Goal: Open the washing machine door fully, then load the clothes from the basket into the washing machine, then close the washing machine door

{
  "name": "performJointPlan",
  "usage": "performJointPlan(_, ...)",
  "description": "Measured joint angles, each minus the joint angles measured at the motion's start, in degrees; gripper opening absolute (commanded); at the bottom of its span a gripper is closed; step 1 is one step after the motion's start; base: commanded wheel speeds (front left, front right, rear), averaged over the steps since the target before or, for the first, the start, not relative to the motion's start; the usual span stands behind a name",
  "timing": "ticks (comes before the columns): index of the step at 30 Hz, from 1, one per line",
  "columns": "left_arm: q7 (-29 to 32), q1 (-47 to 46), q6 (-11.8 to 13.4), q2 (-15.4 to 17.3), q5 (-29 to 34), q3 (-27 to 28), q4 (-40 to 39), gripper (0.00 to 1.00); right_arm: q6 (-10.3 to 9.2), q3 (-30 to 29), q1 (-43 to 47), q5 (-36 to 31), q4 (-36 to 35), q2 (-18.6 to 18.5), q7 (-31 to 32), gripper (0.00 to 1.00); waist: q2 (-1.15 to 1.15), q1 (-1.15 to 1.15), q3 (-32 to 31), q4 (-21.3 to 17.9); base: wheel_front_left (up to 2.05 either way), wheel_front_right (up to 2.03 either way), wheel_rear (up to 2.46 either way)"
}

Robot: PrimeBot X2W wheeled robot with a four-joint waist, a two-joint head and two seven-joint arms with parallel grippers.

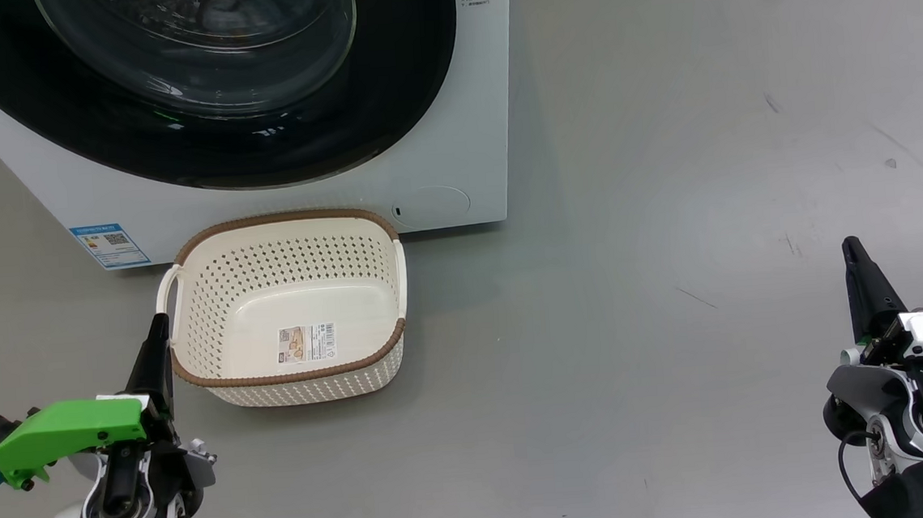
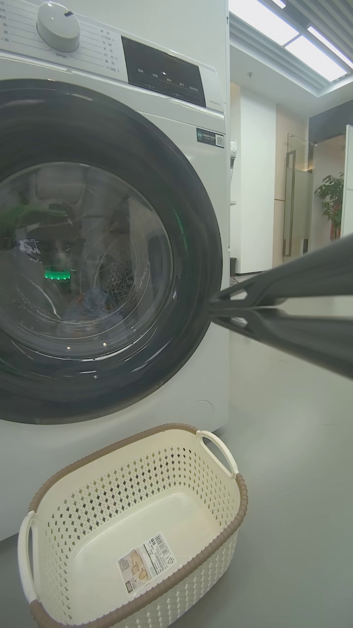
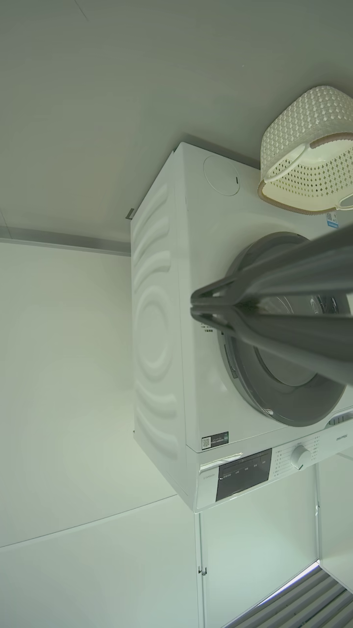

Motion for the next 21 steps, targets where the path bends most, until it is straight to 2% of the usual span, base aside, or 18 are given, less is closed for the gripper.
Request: performJointPlan(21,-0.16,0.0,0.0,0.0,0.0,-0.02,-0.01,0.0,0.01,0.0,0.0,0.0,0.0,0.0,0.0,0.0,0.0,0.0,0.0,0.0,0.0,0.0,0.0)
